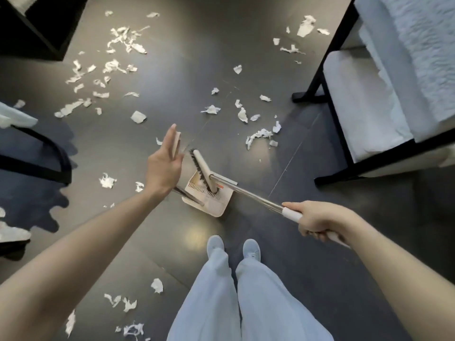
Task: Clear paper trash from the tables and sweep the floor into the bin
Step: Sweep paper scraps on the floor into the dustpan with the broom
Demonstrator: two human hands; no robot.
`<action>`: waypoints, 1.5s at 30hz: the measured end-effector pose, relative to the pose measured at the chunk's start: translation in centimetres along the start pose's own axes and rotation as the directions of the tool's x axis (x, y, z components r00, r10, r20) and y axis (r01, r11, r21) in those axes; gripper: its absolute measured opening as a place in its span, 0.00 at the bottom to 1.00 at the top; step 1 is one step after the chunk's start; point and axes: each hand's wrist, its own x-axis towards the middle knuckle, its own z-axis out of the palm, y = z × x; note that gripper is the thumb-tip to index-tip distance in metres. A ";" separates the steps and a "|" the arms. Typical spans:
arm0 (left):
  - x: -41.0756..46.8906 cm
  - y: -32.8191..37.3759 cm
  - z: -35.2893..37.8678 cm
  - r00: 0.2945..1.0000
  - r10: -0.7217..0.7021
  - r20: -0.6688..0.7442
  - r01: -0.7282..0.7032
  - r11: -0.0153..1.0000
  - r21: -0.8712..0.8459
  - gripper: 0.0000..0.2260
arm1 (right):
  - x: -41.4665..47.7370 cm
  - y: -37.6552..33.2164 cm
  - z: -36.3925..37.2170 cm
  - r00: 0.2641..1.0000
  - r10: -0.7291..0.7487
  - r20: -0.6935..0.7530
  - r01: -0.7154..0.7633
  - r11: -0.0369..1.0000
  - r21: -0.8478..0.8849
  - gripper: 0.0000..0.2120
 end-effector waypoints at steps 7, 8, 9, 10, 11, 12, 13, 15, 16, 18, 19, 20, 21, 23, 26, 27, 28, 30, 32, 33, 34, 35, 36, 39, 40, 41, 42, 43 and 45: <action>-1.3 -1.4 -2.8 1.000 0.017 -0.002 -0.016 0.989 0.145 0.29 | -1.6 -4.1 0.6 0.982 -0.036 -0.185 0.008 0.989 -0.147 0.40; -1.2 -1.5 -3.1 1.000 0.019 0.011 -0.021 0.990 0.141 0.28 | -1.3 -4.5 0.4 0.978 -0.035 -0.206 0.007 0.991 -0.132 0.41; -1.1 -1.5 -3.4 0.999 0.021 0.027 -0.024 0.990 0.137 0.28 | -1.0 -4.7 0.1 0.975 -0.032 -0.222 0.008 0.994 -0.106 0.41; -1.1 -1.5 -3.5 0.999 0.025 0.047 -0.031 0.991 0.134 0.28 | -0.8 -4.7 -0.3 0.972 -0.026 -0.233 0.009 0.997 -0.073 0.41; -1.0 -1.5 -3.6 0.997 0.036 0.067 -0.044 0.990 0.131 0.28 | -0.5 -4.6 -0.6 0.971 -0.019 -0.240 0.011 0.999 -0.036 0.41; -0.9 -1.4 -3.5 0.995 0.053 0.083 -0.063 0.990 0.129 0.28 | -0.3 -4.4 -0.8 0.969 -0.010 -0.245 0.010 1.000 0.000 0.40; -0.7 -1.3 -3.4 0.993 0.070 0.091 -0.081 0.989 0.127 0.28 | -0.1 -4.1 -0.9 0.968 0.002 -0.250 0.007 0.999 0.034 0.40; -0.3 -0.7 -3.0 0.991 0.088 0.096 -0.099 0.988 0.115 0.28 | 0.2 -3.0 -0.7 0.963 0.031 -0.268 -0.001 0.994 0.113 0.39; 0.0 -0.3 -2.6 0.991 0.094 0.099 -0.105 0.988 0.111 0.29 | 0.4 -2.3 -0.5 0.958 0.049 -0.283 -0.001 0.986 0.165 0.39; 0.5 0.7 -1.5 0.987 0.113 0.111 -0.126 0.985 0.116 0.29 | 0.7 -0.8 0.0 0.944 0.087 -0.318 0.002 0.962 0.272 0.37; 0.9 1.2 -0.9 0.986 0.122 0.113 -0.136 0.983 0.120 0.30 | 0.9 0.0 0.1 0.936 0.106 -0.335 0.002 0.952 0.306 0.36; 1.3 1.8 -0.2 0.985 0.128 0.117 -0.142 0.982 0.123 0.30 | 1.1 0.7 0.1 0.928 0.125 -0.351 -0.005 0.946 0.324 0.36; 1.8 2.4 0.5 0.983 0.135 0.123 -0.151 0.981 0.124 0.30 | 1.3 1.3 -0.1 0.917 0.149 -0.370 -0.021 0.944 0.329 0.35; 3.0 3.6 2.1 0.979 0.149 0.142 -0.168 0.977 0.134 0.31 | 1.6 2.4 -0.9 0.892 0.191 -0.411 -0.056 0.946 0.318 0.35; 4.9 5.1 4.7 0.972 0.161 0.171 -0.181 0.977 0.110 0.31 | 2.2 3.9 -3.1 0.875 0.206 -0.439 -0.076 0.952 0.295 0.34; 5.6 5.6 5.6 0.969 0.161 0.189 -0.177 0.982 0.072 0.31 | 2.5 4.3 -4.1 0.876 0.210 -0.434 -0.074 0.948 0.310 0.34; 6.4 6.0 6.6 0.966 0.156 0.207 -0.169 0.985 0.043 0.31 | 2.8 4.7 -5.3 0.878 0.213 -0.429 -0.072 0.944 0.321 0.34; 8.2 7.0 8.4 0.965 0.151 0.216 -0.164 0.985 0.045 0.31 | 3.9 5.3 -8.1 0.883 0.202 -0.424 -0.069 0.949 0.308 0.34; 10.0 8.1 10.3 0.965 0.154 0.214 -0.171 0.983 0.064 0.31 | 5.2 6.0 -10.9 0.890 0.197 -0.411 -0.082 0.956 0.283 0.35; 10.9 8.7 11.1 0.964 0.150 0.221 -0.166 0.984 0.059 0.31 | 6.0 6.4 -12.2 0.896 0.192 -0.400 -0.089 0.961 0.263 0.35; 11.8 9.3 12.0 0.964 0.142 0.227 -0.159 0.985 0.061 0.31 | 6.8 6.7 -13.3 0.904 0.182 -0.387 -0.095 0.968 0.233 0.34; 12.8 9.8 12.7 0.964 0.133 0.231 -0.154 0.985 0.074 0.31 | 7.6 7.0 -14.3 0.912 0.170 -0.373 -0.097 0.973 0.207 0.34; 13.7 10.3 13.2 0.965 0.129 0.227 -0.154 0.983 0.096 0.31 | 8.5 7.2 -15.0 0.920 0.160 -0.357 -0.095 0.977 0.192 0.34; 15.6 11.6 13.9 0.972 0.135 0.192 -0.158 0.981 0.109 0.31 | 10.2 7.1 -16.6 0.946 0.119 -0.303 -0.073 0.985 0.160 0.34; 15.9 11.9 14.0 0.975 0.129 0.181 -0.147 0.985 0.094 0.31 | 10.4 7.0 -16.8 0.956 0.101 -0.274 -0.069 0.990 0.126 0.34; 16.0 11.9 14.1 0.979 0.121 0.166 -0.137 0.987 0.087 0.30 | 10.5 6.9 -16.9 0.967 0.088 -0.239 -0.069 0.994 0.087 0.34; 15.9 12.0 14.2 0.982 0.114 0.152 -0.128 0.988 0.087 0.30 | 10.3 6.9 -16.9 0.977 0.080 -0.198 -0.072 0.996 0.047 0.35; 15.8 11.9 14.4 0.984 0.108 0.144 -0.120 0.990 0.079 0.30 | 10.0 7.0 -16.8 0.985 0.077 -0.157 -0.077 0.997 0.005 0.37; 15.6 12.0 15.0 0.983 0.099 0.156 -0.106 0.993 0.042 0.30 | 9.0 7.4 -16.4 0.994 0.068 -0.083 -0.075 0.994 -0.076 0.40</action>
